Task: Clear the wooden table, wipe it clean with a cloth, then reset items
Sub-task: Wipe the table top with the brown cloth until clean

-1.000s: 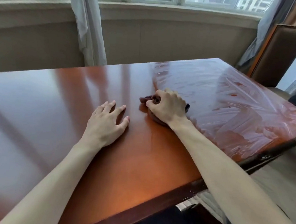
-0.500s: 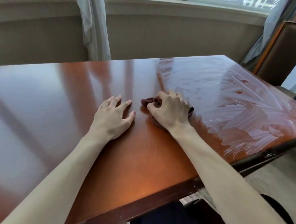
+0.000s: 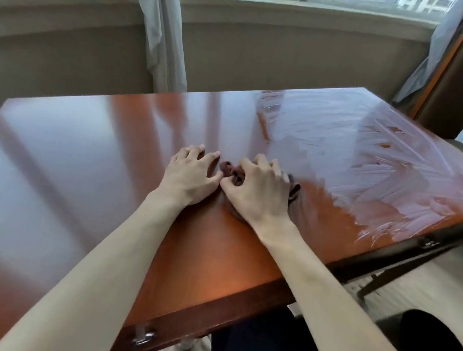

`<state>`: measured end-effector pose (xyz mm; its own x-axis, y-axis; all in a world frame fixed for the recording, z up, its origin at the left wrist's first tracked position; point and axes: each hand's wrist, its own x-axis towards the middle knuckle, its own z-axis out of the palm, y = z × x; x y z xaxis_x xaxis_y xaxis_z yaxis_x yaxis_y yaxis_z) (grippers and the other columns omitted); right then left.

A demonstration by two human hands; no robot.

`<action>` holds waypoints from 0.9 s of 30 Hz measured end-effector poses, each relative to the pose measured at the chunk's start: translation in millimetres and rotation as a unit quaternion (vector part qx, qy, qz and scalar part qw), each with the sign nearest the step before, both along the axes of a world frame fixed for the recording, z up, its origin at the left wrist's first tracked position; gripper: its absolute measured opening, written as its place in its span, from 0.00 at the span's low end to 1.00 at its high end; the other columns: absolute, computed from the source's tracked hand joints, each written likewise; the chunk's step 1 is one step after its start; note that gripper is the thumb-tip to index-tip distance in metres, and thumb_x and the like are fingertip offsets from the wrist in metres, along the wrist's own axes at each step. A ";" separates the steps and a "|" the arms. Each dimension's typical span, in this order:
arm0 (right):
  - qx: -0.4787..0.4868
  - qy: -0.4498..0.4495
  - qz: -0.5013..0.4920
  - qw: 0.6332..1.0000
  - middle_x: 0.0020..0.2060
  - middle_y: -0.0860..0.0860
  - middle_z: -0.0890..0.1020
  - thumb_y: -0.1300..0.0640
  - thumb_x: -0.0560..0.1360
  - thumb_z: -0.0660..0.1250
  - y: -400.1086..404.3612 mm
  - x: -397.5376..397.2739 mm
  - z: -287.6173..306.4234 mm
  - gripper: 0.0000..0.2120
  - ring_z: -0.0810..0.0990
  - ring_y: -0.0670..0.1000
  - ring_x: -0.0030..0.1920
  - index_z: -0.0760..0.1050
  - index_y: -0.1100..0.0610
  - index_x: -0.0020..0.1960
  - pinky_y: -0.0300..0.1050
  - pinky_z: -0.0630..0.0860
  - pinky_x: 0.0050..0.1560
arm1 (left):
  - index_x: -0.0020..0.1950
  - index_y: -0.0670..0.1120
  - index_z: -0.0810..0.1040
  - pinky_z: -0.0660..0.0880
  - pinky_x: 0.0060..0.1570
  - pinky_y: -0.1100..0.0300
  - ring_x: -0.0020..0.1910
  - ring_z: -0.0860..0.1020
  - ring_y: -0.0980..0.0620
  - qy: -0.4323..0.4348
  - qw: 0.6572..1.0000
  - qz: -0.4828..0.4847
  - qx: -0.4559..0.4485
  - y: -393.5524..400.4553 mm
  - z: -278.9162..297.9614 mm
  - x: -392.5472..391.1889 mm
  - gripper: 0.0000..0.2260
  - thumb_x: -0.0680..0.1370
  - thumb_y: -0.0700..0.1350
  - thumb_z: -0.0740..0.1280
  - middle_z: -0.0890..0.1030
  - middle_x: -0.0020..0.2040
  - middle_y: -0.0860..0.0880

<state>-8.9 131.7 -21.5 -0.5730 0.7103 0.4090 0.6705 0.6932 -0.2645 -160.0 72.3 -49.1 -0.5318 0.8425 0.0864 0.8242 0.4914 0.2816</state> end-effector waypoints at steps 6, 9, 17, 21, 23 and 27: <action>-0.030 0.002 0.236 0.971 0.41 0.46 0.78 0.40 0.69 0.65 -79.5 22.6 -5.3 0.13 0.76 0.55 0.45 0.81 0.48 0.44 0.50 0.76 0.49 | 0.77 0.57 0.67 0.65 0.72 0.48 0.74 0.65 0.45 0.009 1.000 -0.027 -0.011 -90.6 30.6 -18.5 0.26 0.79 0.61 0.57 0.68 0.76 0.48; -0.013 -0.010 0.112 0.994 0.45 0.49 0.79 0.40 0.71 0.65 -48.3 -18.2 1.5 0.15 0.78 0.59 0.49 0.82 0.49 0.47 0.51 0.73 0.50 | 0.76 0.61 0.67 0.65 0.71 0.47 0.74 0.66 0.46 0.022 0.998 0.040 -0.046 -176.2 22.9 -8.9 0.30 0.76 0.69 0.53 0.67 0.77 0.50; -0.005 -0.020 0.278 0.961 0.42 0.48 0.79 0.39 0.70 0.64 -126.7 -13.8 -2.7 0.16 0.77 0.57 0.45 0.81 0.50 0.43 0.50 0.76 0.47 | 0.77 0.67 0.62 0.54 0.78 0.49 0.80 0.56 0.50 0.008 0.992 0.124 -0.022 -253.6 -4.6 22.2 0.32 0.74 0.71 0.44 0.61 0.80 0.52; 0.008 -0.008 0.173 0.985 0.45 0.52 0.79 0.42 0.71 0.65 -117.1 -25.1 -0.1 0.15 0.78 0.60 0.48 0.82 0.51 0.46 0.52 0.74 0.50 | 0.77 0.67 0.62 0.52 0.78 0.51 0.80 0.55 0.51 0.011 0.992 0.127 -0.009 -253.2 -5.7 21.0 0.32 0.74 0.71 0.44 0.61 0.81 0.53; -0.007 0.003 0.262 0.965 0.44 0.49 0.78 0.42 0.70 0.65 -161.9 11.5 -9.0 0.13 0.75 0.57 0.46 0.81 0.50 0.45 0.51 0.73 0.49 | 0.76 0.68 0.63 0.53 0.78 0.51 0.80 0.56 0.51 0.014 0.991 0.131 -0.004 -252.9 -7.0 22.0 0.32 0.73 0.71 0.45 0.62 0.80 0.53; -0.010 0.001 0.274 0.962 0.42 0.47 0.79 0.38 0.69 0.64 -126.7 0.6 -3.2 0.16 0.78 0.55 0.46 0.82 0.47 0.45 0.48 0.75 0.46 | 0.76 0.66 0.64 0.56 0.76 0.51 0.78 0.60 0.50 0.017 0.991 0.132 -0.023 -248.9 1.8 18.5 0.34 0.72 0.72 0.45 0.65 0.78 0.52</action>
<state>-8.3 5.0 -24.6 -0.8624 0.3103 0.4000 0.2062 0.9369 -0.2823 -141.5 -176.6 -47.3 -0.7310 0.6785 0.0728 0.6745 0.7023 0.2275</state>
